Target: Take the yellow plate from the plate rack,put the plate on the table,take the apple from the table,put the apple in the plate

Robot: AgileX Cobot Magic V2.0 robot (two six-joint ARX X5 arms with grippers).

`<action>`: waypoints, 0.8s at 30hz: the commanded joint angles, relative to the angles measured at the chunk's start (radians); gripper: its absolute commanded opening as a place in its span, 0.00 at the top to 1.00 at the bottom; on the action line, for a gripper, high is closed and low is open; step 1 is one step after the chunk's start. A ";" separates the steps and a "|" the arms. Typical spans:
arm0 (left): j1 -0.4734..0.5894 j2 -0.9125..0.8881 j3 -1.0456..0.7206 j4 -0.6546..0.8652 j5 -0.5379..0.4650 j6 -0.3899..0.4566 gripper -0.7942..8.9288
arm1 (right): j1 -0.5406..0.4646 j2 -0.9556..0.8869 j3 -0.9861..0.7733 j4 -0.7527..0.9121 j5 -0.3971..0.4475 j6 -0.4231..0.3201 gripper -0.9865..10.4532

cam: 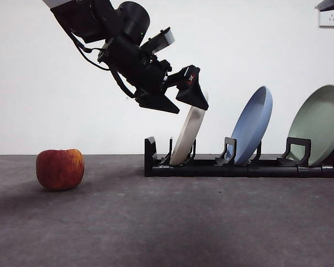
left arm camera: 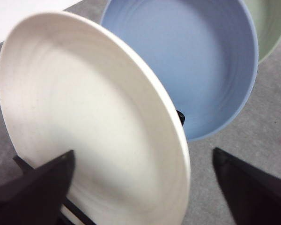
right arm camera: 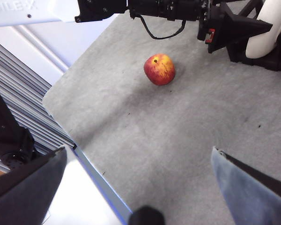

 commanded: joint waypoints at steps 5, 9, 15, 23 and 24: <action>-0.011 0.014 0.001 0.012 0.043 0.011 0.86 | 0.002 0.018 0.005 0.011 0.019 -0.007 0.44; -0.011 0.014 0.001 0.011 0.066 0.011 0.86 | 0.002 0.024 0.005 0.013 0.019 -0.007 0.44; -0.011 0.014 0.001 0.010 0.070 0.001 0.93 | 0.002 0.024 0.005 0.014 0.022 -0.008 0.44; -0.011 0.011 0.001 0.003 0.095 -0.027 0.93 | 0.002 0.024 0.005 0.014 0.022 -0.008 0.44; -0.011 0.009 0.001 0.000 0.095 -0.034 0.93 | 0.002 0.024 0.005 0.014 0.022 -0.008 0.44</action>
